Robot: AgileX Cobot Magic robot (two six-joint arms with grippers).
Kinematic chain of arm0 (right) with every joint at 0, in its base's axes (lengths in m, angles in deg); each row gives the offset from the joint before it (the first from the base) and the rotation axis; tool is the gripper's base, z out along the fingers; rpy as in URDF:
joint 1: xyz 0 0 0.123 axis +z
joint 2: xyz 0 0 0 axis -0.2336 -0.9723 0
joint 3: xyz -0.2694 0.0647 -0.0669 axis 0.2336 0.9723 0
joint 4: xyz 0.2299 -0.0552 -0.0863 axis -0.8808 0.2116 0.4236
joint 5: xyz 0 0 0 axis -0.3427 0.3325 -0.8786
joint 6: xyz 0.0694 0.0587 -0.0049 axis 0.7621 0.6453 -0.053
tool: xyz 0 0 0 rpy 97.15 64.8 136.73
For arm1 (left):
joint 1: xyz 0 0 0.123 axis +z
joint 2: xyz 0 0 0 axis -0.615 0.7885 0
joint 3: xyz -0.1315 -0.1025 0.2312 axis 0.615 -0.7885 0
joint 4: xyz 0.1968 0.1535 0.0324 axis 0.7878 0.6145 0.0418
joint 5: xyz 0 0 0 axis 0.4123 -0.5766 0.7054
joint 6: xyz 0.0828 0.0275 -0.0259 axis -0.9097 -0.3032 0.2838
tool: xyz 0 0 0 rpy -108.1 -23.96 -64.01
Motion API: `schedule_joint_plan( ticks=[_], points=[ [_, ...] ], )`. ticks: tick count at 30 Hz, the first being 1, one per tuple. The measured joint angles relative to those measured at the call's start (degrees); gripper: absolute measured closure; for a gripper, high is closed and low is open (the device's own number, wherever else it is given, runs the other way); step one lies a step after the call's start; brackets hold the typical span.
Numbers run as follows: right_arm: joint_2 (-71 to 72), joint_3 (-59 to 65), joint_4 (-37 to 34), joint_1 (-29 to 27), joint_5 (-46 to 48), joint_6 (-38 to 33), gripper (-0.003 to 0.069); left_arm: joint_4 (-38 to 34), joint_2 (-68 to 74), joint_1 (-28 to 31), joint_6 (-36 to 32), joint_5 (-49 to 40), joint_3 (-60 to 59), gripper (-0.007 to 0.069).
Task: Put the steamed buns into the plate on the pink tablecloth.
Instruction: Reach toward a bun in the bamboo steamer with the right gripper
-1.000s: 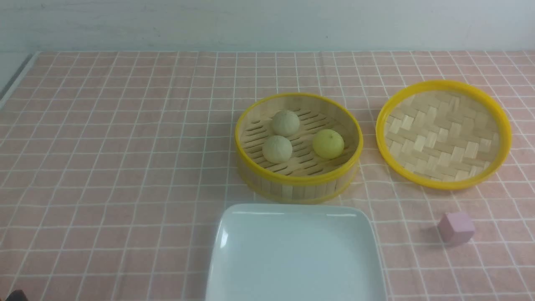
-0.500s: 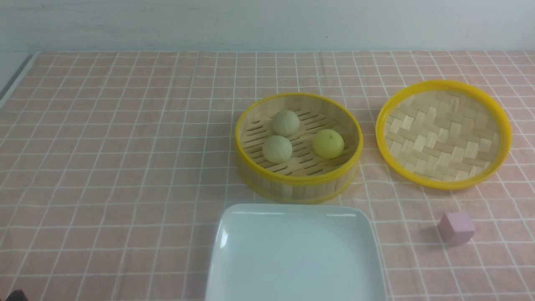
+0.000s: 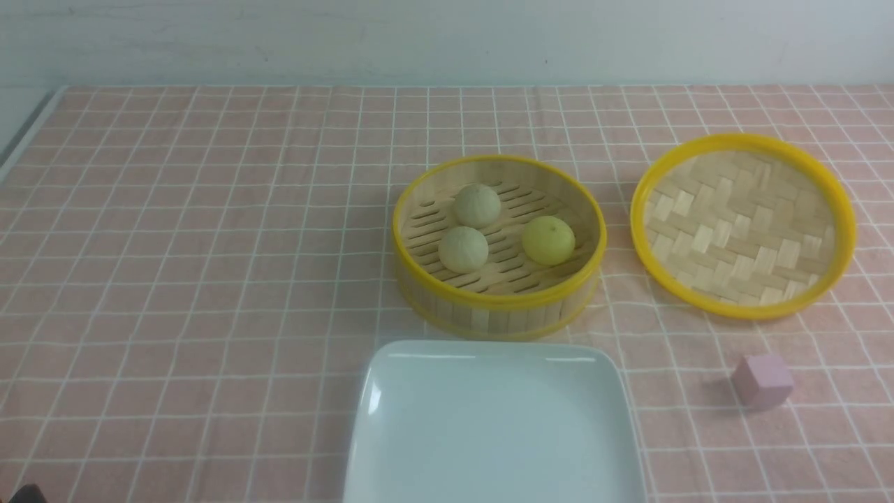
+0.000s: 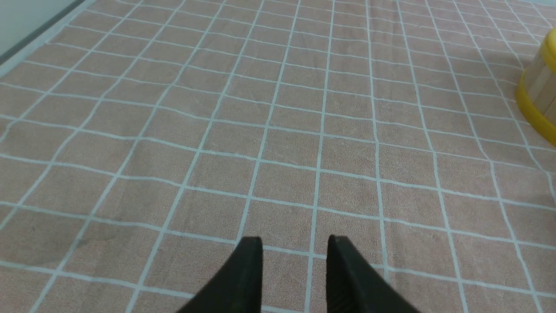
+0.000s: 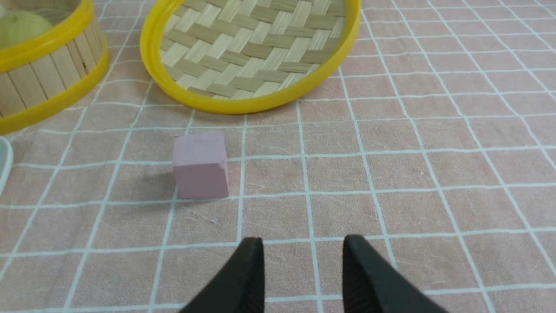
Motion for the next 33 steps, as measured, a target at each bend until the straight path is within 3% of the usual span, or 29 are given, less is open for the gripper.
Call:
schedule_joint_plan(
  ticks=[10, 14, 15, 16, 17, 22, 27, 29, 32, 33],
  points=[
    [0.0, 0.1, -1.8, 0.0, -0.3, 1.1, 0.0419, 0.2, 0.0, 0.0, 0.5, 0.0, 0.0, 0.0385],
    [0.0, 0.3, -16.3, 0.0, -1.4, 9.7, 0.0419, -7.6, 0.0, 0.0, 9.0, 1.7, -0.2, 0.0385],
    [0.0, 0.6, -24.4, 0.0, -1.7, 14.0, 0.0419, -14.6, 0.0, 0.0, 15.7, 3.4, -0.4, 0.0385],
    [0.0, 0.6, -25.3, 0.0, -1.7, 14.5, 0.0419, -15.5, 0.0, 0.0, 16.6, 3.4, -0.4, 0.0385],
    [0.0, 0.8, -31.4, 0.0, -1.8, 17.0, 0.0419, -22.8, 0.0, 0.0, 23.6, 5.2, -0.5, 0.0385],
    [0.0, 0.9, -38.3, 0.0, -2.1, 17.8, 0.0419, -30.8, 0.0, 0.0, 32.5, 7.2, -0.5, 0.0385],
    [0.0, 0.5, -39.5, 0.0, -2.9, 17.9, 0.0427, -32.4, 0.0, 0.0, 34.0, 8.8, -0.5, 0.0385],
    [0.0, -2.2, -39.1, 0.0, -3.1, 16.5, 0.0463, -33.1, 0.0, 0.0, 32.8, 8.5, 0.3, 0.0388],
    [-1.7, -10.5, -34.8, 0.0, -3.0, 10.5, 0.0580, -31.4, 0.5, 0.0, 25.4, 0.5, 7.1, 0.0448],
    [-2.0, -10.5, -34.8, 0.0, -2.8, 10.5, 0.0588, -31.2, 0.6, 0.0, 24.8, -0.1, 7.1, 0.0455]
  ],
)
